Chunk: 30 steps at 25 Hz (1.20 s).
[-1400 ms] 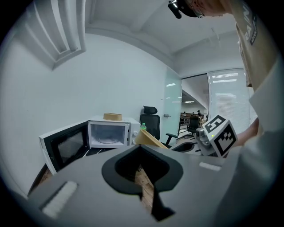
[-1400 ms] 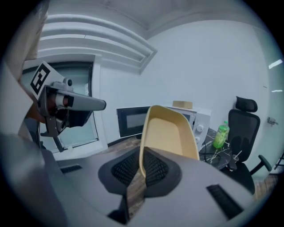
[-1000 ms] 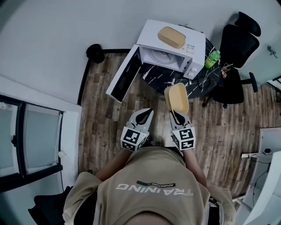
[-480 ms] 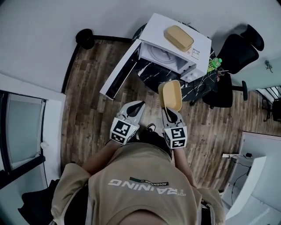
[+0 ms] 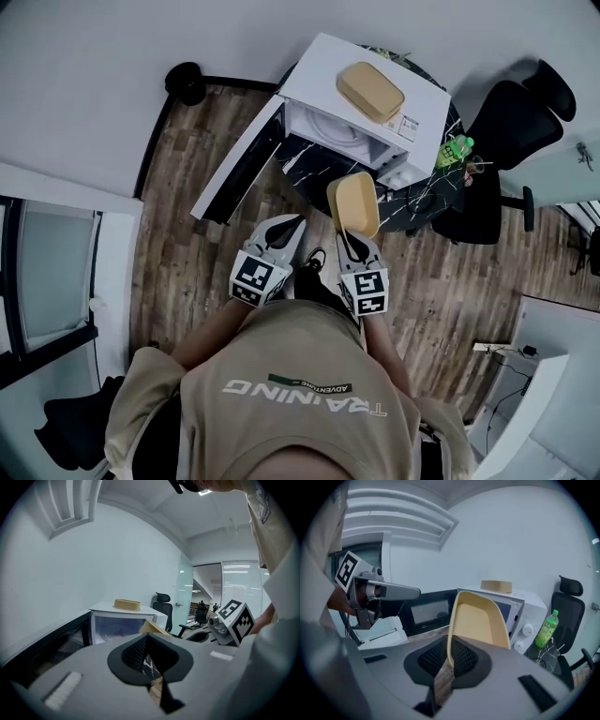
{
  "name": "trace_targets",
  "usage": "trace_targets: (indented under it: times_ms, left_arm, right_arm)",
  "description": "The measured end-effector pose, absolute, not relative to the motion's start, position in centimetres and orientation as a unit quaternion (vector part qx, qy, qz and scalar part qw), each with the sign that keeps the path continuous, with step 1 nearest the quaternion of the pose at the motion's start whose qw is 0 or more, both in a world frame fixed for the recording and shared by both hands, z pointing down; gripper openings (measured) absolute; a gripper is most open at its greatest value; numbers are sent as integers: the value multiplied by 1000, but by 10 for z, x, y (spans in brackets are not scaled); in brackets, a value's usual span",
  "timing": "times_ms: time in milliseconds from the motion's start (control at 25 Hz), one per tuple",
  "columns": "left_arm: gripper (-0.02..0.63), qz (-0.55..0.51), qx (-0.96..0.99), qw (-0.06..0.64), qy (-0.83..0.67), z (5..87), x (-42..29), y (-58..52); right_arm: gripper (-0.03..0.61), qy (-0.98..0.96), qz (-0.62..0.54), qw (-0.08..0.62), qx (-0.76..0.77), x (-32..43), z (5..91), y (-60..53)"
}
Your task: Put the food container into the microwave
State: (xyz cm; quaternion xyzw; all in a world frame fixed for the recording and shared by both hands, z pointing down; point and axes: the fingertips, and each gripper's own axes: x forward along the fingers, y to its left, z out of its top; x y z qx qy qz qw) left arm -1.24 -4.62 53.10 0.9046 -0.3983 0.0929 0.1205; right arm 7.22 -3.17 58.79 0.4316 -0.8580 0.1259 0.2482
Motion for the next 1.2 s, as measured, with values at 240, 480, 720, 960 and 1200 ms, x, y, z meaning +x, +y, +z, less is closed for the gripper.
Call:
trace_targets:
  times_ms: [240, 480, 720, 960, 1200]
  left_arm:
    - [3, 105, 899, 105, -413, 521, 20, -86]
    - [3, 115, 887, 107, -435, 517, 35, -106]
    - [3, 131, 865, 134, -464, 536, 26, -110]
    - [3, 131, 855, 133, -483, 535, 10, -123]
    - [3, 125, 860, 141, -474, 543, 8, -140]
  right_arm:
    - [23, -875, 142, 228, 402, 91, 592, -67]
    - [23, -889, 148, 236, 365, 100, 608, -89]
    - [23, -897, 152, 242, 337, 99, 616, -105]
    - [23, -899, 152, 249, 325, 93, 624, -121]
    - [23, -895, 157, 269, 321, 87, 630, -127]
